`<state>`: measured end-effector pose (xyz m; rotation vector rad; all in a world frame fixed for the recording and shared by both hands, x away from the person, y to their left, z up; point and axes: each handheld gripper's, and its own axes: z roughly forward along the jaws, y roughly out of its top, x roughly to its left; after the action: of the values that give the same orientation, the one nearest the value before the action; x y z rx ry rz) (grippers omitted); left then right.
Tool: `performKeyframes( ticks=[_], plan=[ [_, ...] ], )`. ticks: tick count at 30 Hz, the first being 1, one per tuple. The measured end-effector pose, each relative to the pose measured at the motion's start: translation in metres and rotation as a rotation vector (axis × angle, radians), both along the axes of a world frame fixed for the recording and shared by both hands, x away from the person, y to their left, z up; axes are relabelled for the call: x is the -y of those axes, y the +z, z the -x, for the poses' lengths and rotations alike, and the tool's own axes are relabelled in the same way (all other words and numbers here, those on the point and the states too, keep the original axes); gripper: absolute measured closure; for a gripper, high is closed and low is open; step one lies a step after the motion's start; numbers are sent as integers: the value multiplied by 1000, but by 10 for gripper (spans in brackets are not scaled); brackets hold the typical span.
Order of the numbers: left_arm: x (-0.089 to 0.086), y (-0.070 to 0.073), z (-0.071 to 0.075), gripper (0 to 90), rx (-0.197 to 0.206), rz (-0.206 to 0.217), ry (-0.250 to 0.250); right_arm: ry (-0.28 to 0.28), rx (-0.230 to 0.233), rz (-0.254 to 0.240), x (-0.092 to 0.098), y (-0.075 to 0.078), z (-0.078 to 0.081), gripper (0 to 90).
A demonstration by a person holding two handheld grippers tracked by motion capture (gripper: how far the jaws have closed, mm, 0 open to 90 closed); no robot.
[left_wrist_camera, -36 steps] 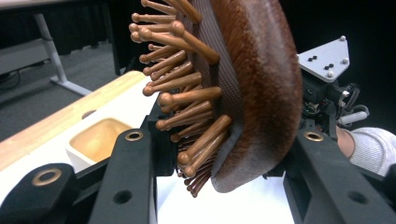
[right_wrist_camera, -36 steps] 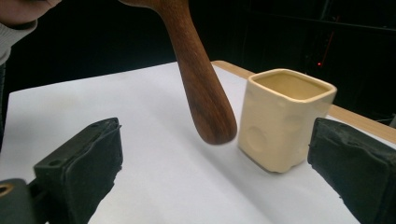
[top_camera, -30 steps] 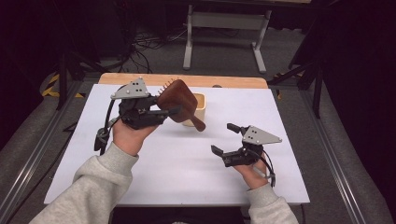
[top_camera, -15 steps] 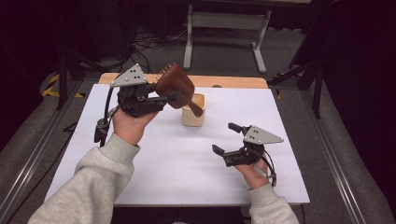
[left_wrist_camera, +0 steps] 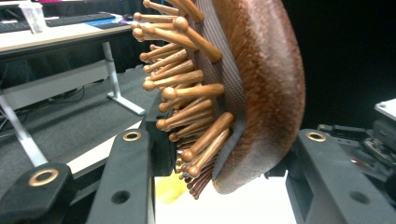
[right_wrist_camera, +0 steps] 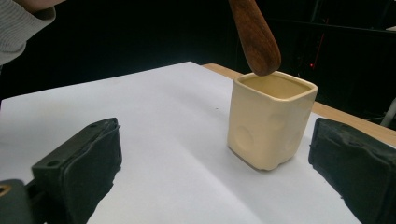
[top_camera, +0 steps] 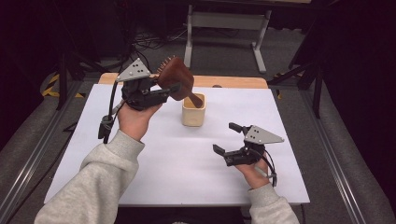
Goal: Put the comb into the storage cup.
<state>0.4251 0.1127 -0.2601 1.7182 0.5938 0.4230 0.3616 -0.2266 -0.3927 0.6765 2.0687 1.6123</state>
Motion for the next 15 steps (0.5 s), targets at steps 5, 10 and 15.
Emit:
performKeyframes(
  ticks=[5,10,15],
  plan=[
    [3,-1,-7,581,0,8,18,0,-1,-2,0,0,0,33],
    [6,-3,-13,581,-2,8,38,0,0,-3,0,0,0,32],
    [10,-7,-20,579,-3,16,50,0,1,-3,1,0,0,32]
  ],
)
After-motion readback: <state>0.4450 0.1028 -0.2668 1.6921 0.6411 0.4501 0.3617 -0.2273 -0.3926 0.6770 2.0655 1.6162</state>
